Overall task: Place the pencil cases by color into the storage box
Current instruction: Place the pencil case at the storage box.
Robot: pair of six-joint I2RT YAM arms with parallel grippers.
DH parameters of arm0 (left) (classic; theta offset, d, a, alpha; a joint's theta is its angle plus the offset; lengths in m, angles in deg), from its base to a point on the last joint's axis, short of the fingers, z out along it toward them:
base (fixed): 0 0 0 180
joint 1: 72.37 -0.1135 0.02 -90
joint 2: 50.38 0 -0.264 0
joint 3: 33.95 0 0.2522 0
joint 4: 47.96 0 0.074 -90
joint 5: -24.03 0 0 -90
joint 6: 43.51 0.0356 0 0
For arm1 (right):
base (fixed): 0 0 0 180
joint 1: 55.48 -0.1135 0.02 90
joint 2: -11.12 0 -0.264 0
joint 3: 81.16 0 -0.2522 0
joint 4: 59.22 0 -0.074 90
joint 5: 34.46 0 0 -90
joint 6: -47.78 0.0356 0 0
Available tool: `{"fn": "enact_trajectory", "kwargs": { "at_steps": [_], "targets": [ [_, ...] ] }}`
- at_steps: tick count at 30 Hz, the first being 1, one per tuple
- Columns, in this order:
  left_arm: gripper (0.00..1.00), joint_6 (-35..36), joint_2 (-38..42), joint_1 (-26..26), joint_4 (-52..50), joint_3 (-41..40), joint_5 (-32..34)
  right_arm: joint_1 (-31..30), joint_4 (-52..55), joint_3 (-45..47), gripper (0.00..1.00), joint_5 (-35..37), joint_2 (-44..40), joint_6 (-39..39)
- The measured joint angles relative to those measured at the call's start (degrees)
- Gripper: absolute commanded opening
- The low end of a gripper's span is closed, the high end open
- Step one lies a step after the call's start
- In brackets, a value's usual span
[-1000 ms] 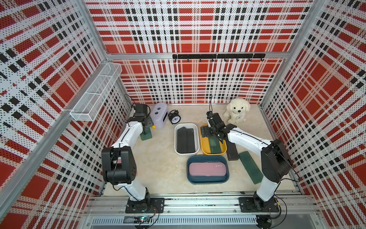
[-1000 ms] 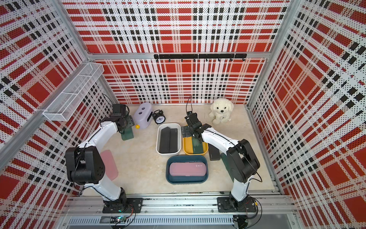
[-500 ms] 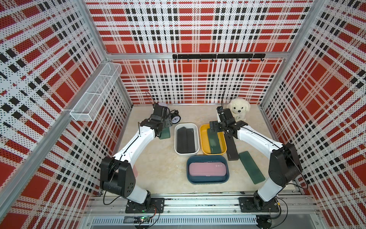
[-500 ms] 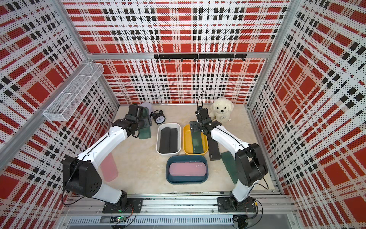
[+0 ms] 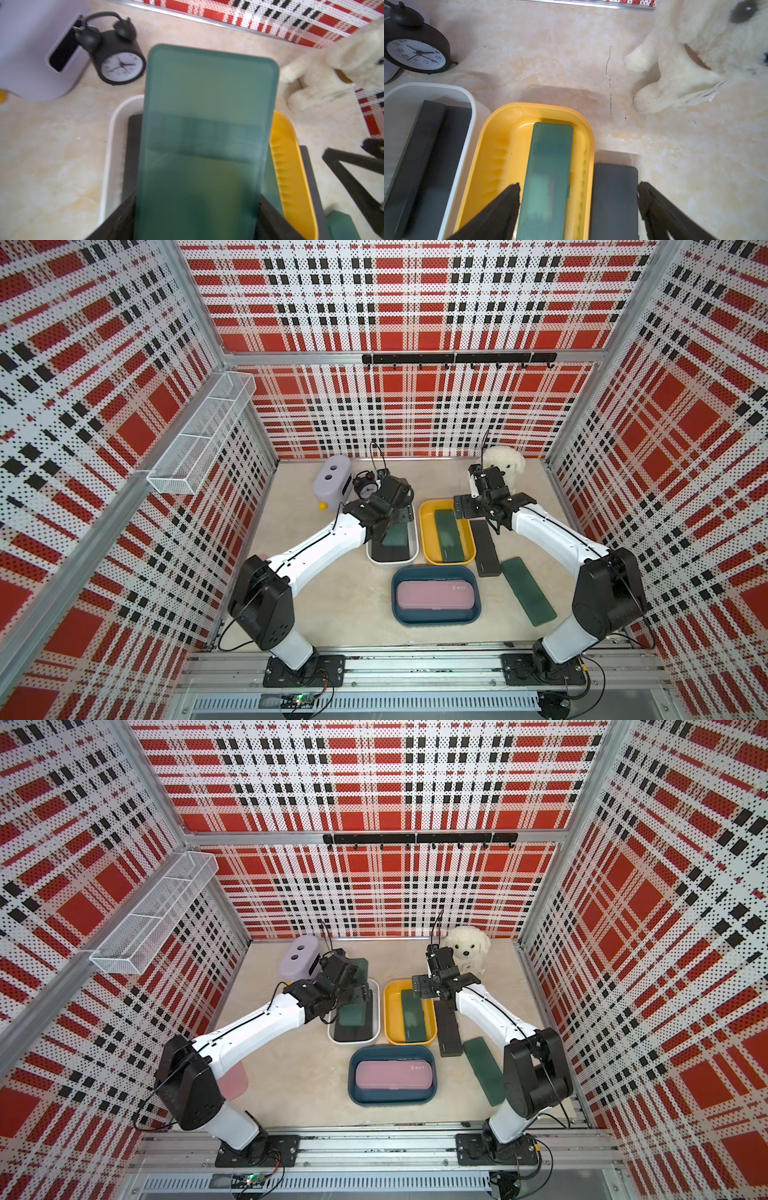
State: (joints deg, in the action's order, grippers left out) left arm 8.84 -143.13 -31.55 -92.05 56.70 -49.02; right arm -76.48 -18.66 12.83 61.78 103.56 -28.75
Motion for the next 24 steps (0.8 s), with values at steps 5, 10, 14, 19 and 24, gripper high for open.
{"fn": "enact_trajectory", "kwargs": {
  "at_steps": [5, 10, 14, 19, 24],
  "targets": [
    [0.46, -3.78, -2.8, 5.97, 2.19, 1.33, -0.15, 2.93, 0.44, -0.24, 0.94, -0.76, -0.22, -0.81],
    [0.46, -6.29, -7.08, 9.53, 5.64, 3.15, -0.87, 5.75, 0.52, -0.42, 0.93, -1.03, -0.22, -0.74],
    [0.46, -7.04, -12.46, 11.02, 7.48, 6.29, -1.79, 6.95, 0.35, -0.42, 0.93, -1.33, -0.22, -0.66],
    [0.46, -6.84, -17.73, 11.41, 9.01, 10.05, -2.71, 7.23, -0.46, 0.33, 0.93, -1.36, -0.44, -0.63],
    [0.46, -6.56, -18.34, 11.23, 9.73, 10.8, -2.89, 7.26, -0.92, 3.13, 0.93, -1.49, -2.38, -0.59]
  ]
}}
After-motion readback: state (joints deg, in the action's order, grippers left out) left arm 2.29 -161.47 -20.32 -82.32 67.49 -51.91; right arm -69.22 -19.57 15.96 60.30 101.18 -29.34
